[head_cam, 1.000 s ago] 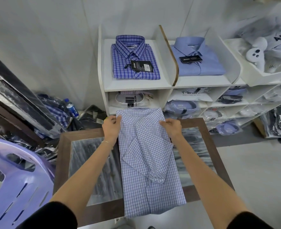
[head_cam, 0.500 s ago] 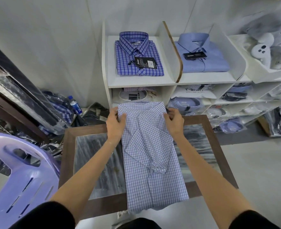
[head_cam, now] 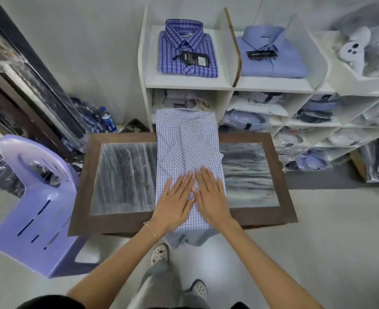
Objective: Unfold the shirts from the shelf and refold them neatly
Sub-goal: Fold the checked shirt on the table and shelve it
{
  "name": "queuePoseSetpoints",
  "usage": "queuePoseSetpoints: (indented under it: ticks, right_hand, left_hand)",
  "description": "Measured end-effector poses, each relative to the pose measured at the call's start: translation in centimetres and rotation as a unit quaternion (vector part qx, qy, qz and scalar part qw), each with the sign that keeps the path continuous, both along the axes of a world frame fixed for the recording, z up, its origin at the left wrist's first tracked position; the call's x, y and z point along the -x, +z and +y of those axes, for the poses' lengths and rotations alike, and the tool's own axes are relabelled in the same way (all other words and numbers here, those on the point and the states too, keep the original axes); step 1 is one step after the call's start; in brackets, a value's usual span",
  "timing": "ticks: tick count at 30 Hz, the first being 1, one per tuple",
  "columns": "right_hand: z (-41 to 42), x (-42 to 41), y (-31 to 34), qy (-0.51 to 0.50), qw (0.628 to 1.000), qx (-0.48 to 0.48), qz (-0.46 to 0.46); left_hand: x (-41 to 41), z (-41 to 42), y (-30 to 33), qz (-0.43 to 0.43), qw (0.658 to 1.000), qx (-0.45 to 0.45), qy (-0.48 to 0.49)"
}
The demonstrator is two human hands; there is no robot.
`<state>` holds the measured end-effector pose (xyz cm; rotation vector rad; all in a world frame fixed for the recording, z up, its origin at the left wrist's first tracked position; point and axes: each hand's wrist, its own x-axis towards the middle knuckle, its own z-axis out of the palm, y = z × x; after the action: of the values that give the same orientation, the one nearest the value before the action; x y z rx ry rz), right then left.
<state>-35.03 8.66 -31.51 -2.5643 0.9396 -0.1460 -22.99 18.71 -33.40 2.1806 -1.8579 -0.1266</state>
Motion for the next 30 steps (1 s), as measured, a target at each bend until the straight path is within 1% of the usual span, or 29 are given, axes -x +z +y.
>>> queuePoseSetpoints:
  ticks: [3, 5, 7, 9, 10, 11, 12, 13, 14, 15, 16, 18, 19, 20, 21, 24, 25, 27, 28, 30]
  right_hand:
    - [-0.4, 0.1, 0.0, 0.009, 1.0, 0.024, 0.009]
    - [0.0, 0.3, 0.4, 0.007, 1.0, 0.012, -0.008]
    - [0.9, 1.4, 1.2, -0.012, 0.998, -0.006, -0.069]
    - [2.7, 4.0, 1.6, -0.026, 0.986, -0.004, -0.163]
    - [3.8, 5.8, 1.5, -0.027, 0.98, 0.004, -0.199]
    - [5.0, 7.9, 1.1, -0.036, 0.976, 0.004, -0.216]
    - [6.0, 9.9, 0.4, -0.059, 0.975, -0.017, -0.213]
    - [6.6, 11.6, -0.4, -0.097, 0.974, -0.056, -0.196]
    - [6.9, 12.8, -1.2, -0.144, 0.968, -0.108, -0.176]
    - [6.8, 13.5, -1.9, -0.199, 0.951, -0.168, -0.165]
    - [6.4, 13.6, -2.3, -0.251, 0.924, -0.233, -0.169]
    - [5.2, 12.8, -1.7, -0.318, 0.846, -0.365, -0.221]
    - [4.7, 12.3, -1.1, -0.323, 0.813, -0.418, -0.244]
    - [4.3, 11.9, -0.7, -0.317, 0.796, -0.451, -0.25]
    - [4.2, 11.6, -0.5, -0.305, 0.793, -0.468, -0.244]
    - [4.4, 11.8, -1.3, -0.264, 0.806, -0.486, -0.21]
    - [4.6, 12.0, -1.8, -0.251, 0.808, -0.493, -0.203]
    - [5.3, 12.5, -2.7, -0.23, 0.809, -0.511, -0.177]
    - [5.6, 12.8, -3.1, -0.222, 0.81, -0.519, -0.159]
    - [6.5, 13.6, -3.8, -0.209, 0.811, -0.531, -0.124]
  left_hand:
    - [0.2, 0.0, 0.4, 0.016, 1.0, -0.012, 0.005]
    - [0.4, 0.3, 0.8, 0.043, 0.999, 0.005, 0.02]
    - [1.4, 1.8, 1.7, 0.101, 0.992, 0.059, 0.045]
    - [3.1, 4.9, 2.2, 0.13, 0.98, 0.136, 0.063]
    - [4.0, 6.9, 1.7, 0.144, 0.974, 0.157, 0.078]
    - [4.9, 9.0, 1.1, 0.173, 0.966, 0.159, 0.109]
    - [5.5, 10.9, 0.2, 0.216, 0.953, 0.143, 0.157]
    - [6.0, 12.3, -0.7, 0.264, 0.932, 0.127, 0.215]
    - [6.2, 13.2, -1.4, 0.312, 0.901, 0.115, 0.279]
    - [6.1, 13.5, -2.0, 0.357, 0.866, 0.109, 0.332]
    - [5.9, 13.5, -2.2, 0.399, 0.836, 0.106, 0.362]
    - [5.4, 12.5, -1.7, 0.497, 0.782, 0.101, 0.361]
    - [5.4, 12.0, -1.3, 0.537, 0.764, 0.099, 0.345]
    - [5.3, 11.5, -1.1, 0.559, 0.754, 0.096, 0.331]
    - [5.4, 11.2, -0.9, 0.574, 0.747, 0.093, 0.323]
    - [5.6, 11.3, -1.1, 0.595, 0.737, 0.067, 0.312]
    - [5.5, 11.6, -1.6, 0.598, 0.739, 0.047, 0.306]
    - [5.7, 12.4, -2.8, 0.588, 0.757, -0.004, 0.285]
    - [6.0, 12.9, -3.2, 0.584, 0.76, -0.028, 0.283]
    - [7.0, 13.9, -3.9, 0.586, 0.753, -0.063, 0.293]
